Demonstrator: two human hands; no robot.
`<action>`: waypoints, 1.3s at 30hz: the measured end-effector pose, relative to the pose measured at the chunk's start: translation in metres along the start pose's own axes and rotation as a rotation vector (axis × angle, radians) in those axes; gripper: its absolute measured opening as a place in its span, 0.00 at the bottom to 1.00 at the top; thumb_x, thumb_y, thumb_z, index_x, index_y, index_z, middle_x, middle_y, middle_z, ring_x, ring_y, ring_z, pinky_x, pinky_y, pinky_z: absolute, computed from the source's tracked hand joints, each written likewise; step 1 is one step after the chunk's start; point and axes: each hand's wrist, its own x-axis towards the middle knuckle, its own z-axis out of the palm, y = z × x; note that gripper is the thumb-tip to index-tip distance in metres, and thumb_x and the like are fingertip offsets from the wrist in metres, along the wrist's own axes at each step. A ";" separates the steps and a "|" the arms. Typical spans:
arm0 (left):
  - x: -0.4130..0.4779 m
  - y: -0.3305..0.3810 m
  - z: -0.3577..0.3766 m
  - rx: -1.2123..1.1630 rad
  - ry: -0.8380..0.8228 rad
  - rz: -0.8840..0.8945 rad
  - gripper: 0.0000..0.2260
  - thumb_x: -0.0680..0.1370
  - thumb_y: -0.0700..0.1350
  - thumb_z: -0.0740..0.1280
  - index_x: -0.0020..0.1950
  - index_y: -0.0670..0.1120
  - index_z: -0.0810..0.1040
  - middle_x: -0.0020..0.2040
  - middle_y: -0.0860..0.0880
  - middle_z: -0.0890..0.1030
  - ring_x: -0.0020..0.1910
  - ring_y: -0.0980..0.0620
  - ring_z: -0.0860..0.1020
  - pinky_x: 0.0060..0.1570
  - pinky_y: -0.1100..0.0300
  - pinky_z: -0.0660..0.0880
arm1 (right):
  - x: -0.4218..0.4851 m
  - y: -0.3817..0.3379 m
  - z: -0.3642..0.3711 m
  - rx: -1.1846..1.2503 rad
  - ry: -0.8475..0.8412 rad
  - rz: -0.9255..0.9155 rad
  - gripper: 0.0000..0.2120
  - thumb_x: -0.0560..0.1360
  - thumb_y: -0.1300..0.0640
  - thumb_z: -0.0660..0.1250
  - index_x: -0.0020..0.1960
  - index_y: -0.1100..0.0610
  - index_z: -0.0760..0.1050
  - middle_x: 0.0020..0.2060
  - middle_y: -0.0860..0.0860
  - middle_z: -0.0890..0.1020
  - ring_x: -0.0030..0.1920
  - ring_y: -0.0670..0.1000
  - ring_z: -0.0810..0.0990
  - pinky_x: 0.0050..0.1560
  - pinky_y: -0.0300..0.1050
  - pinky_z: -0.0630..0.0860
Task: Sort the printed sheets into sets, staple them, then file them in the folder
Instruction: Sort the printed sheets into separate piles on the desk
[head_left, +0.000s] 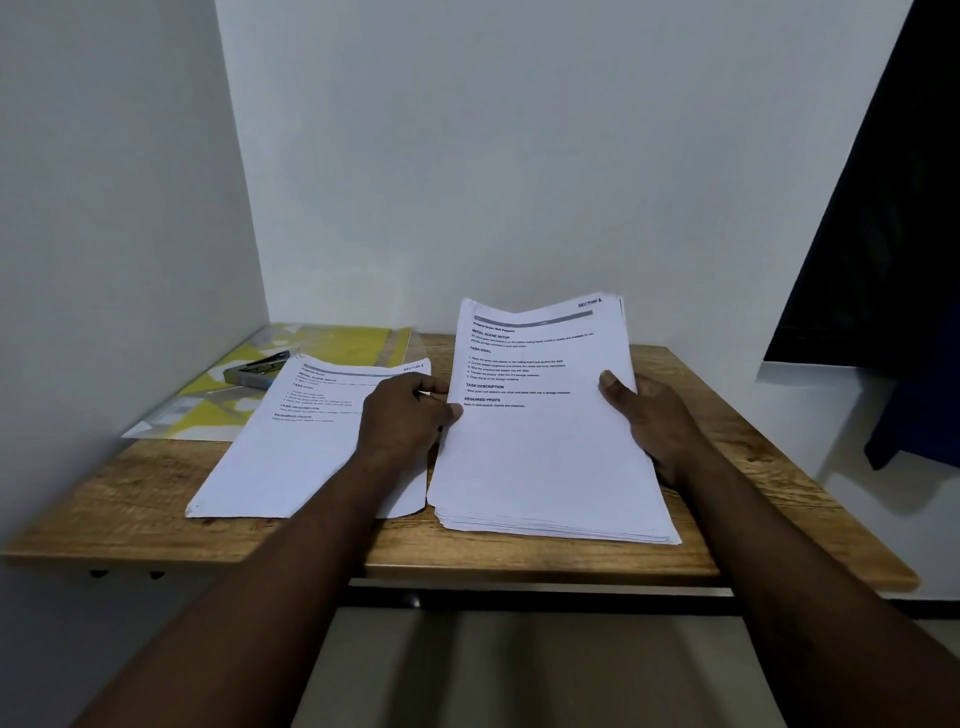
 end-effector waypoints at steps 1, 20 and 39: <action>0.001 0.000 0.000 0.039 0.014 0.016 0.09 0.71 0.39 0.79 0.47 0.50 0.86 0.39 0.51 0.87 0.39 0.50 0.86 0.43 0.54 0.83 | 0.001 0.001 -0.001 -0.009 0.006 -0.003 0.16 0.83 0.49 0.69 0.61 0.60 0.82 0.53 0.56 0.89 0.52 0.58 0.89 0.49 0.53 0.86; 0.012 0.003 -0.023 -0.101 0.361 0.095 0.05 0.76 0.47 0.75 0.51 0.53 0.83 0.43 0.55 0.85 0.50 0.49 0.84 0.56 0.51 0.80 | 0.005 0.005 -0.002 -0.017 0.058 -0.005 0.11 0.84 0.51 0.68 0.60 0.56 0.83 0.51 0.52 0.89 0.49 0.54 0.89 0.42 0.46 0.86; 0.014 -0.011 -0.107 0.281 0.331 0.014 0.03 0.76 0.44 0.75 0.43 0.49 0.84 0.45 0.52 0.86 0.49 0.47 0.83 0.46 0.56 0.74 | 0.004 0.005 -0.002 0.001 0.042 -0.016 0.10 0.84 0.52 0.68 0.59 0.57 0.82 0.49 0.52 0.89 0.46 0.54 0.89 0.39 0.45 0.85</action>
